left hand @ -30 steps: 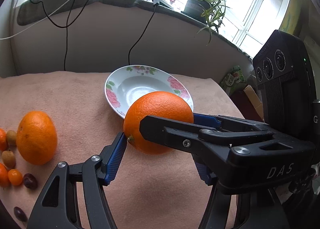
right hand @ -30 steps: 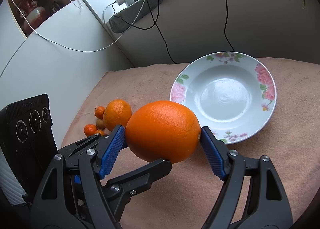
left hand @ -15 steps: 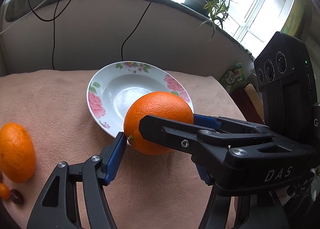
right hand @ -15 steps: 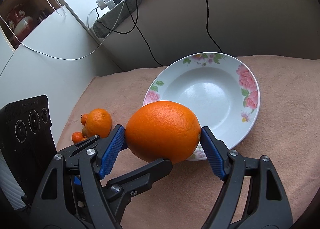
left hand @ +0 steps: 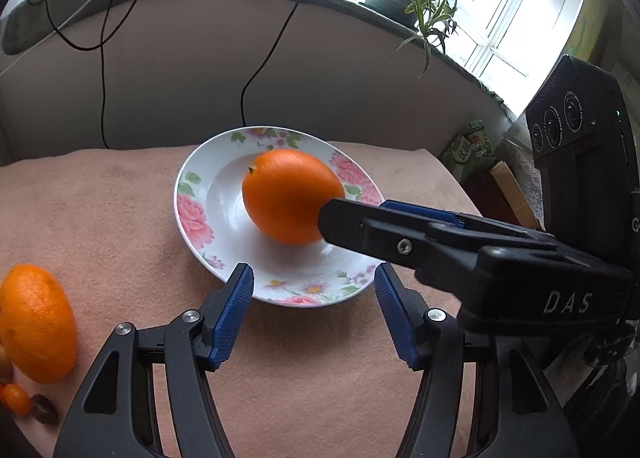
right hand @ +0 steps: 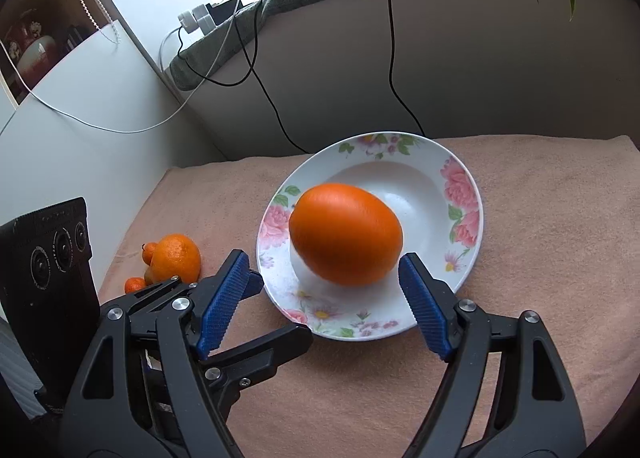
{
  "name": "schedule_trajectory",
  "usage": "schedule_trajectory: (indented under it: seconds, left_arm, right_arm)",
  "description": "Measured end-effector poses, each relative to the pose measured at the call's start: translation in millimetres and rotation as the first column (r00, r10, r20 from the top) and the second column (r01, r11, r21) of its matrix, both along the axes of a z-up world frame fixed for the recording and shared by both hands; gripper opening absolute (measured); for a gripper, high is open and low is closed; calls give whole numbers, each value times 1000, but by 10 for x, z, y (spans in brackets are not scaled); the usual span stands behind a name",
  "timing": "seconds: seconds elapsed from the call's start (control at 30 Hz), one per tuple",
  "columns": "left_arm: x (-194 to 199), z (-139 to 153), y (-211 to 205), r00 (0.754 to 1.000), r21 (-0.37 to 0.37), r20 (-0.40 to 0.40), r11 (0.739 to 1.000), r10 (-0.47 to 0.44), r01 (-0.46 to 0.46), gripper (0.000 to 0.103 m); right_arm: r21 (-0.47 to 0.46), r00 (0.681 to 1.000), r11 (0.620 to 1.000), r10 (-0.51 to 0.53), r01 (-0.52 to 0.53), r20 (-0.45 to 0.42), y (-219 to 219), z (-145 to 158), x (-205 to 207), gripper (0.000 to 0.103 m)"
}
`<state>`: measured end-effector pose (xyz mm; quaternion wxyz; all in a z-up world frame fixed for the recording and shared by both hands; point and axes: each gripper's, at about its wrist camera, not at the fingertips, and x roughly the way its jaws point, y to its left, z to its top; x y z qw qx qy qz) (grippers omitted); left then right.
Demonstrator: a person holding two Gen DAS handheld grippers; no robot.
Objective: Organize fruits
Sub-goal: 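Lower the orange onto the plate and open the right tool, then move the left tool to the pair of cherries and close on them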
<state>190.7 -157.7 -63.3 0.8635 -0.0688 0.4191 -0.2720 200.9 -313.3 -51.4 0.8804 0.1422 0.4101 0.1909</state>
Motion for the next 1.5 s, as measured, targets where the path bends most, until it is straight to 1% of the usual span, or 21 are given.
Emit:
schedule_trajectory:
  seconds: [0.13, 0.2, 0.27, 0.4, 0.47, 0.53, 0.63, 0.8, 0.97, 1.13, 1.3, 1.5]
  left_arm:
    - [-32, 2, 29, 1000, 13, 9, 1000, 5, -5, 62]
    - [-51, 8, 33, 1000, 20, 14, 1000, 5, -5, 64]
    - [-70, 19, 42, 1000, 22, 18, 1000, 7, -7, 64]
    - [-113, 55, 70, 999, 28, 27, 999, 18, -19, 66]
    - [-141, 83, 78, 999, 38, 41, 999, 21, -23, 70]
    - [-184, 110, 105, 998, 47, 55, 998, 29, -32, 70]
    - [-235, 152, 116, 996, 67, 79, 996, 45, -50, 80]
    - [-344, 189, 184, 993, 93, 102, 993, 58, -68, 80]
    - [-484, 227, 339, 989, 123, 129, 989, 72, -88, 80]
    - [-659, 257, 528, 983, 120, 157, 986, 100, -120, 80]
    - [-879, 268, 772, 974, 119, 183, 980, 134, -158, 80]
    - [-1138, 271, 1130, 958, 132, 214, 967, 189, -220, 80]
  right_arm:
    - [-9, 1000, 1000, -16, 16, 20, -28, 51, -45, 80]
    - [-20, 999, 1000, -18, 19, 27, -15, 66, -70, 81]
    - [-36, 999, 999, -24, 26, 38, -2, 84, -103, 86]
    - [-41, 998, 999, -34, 36, 54, -12, 120, -174, 87]
    - [-42, 997, 998, -42, 45, 58, -24, 141, -208, 87]
    - [-44, 997, 998, -45, 47, 64, -33, 163, -249, 87]
    - [-58, 996, 997, -49, 53, 75, -19, 191, -328, 87]
    - [-73, 995, 995, -56, 63, 85, 15, 209, -451, 87]
    - [-102, 993, 993, -48, 59, 109, 99, 251, -595, 87]
    - [-119, 993, 993, -10, 24, 122, 258, 260, -747, 87]
    - [-93, 992, 995, 39, -28, 119, 423, 223, -872, 87]
    - [-72, 985, 990, 131, -123, 111, 729, 127, -979, 87]
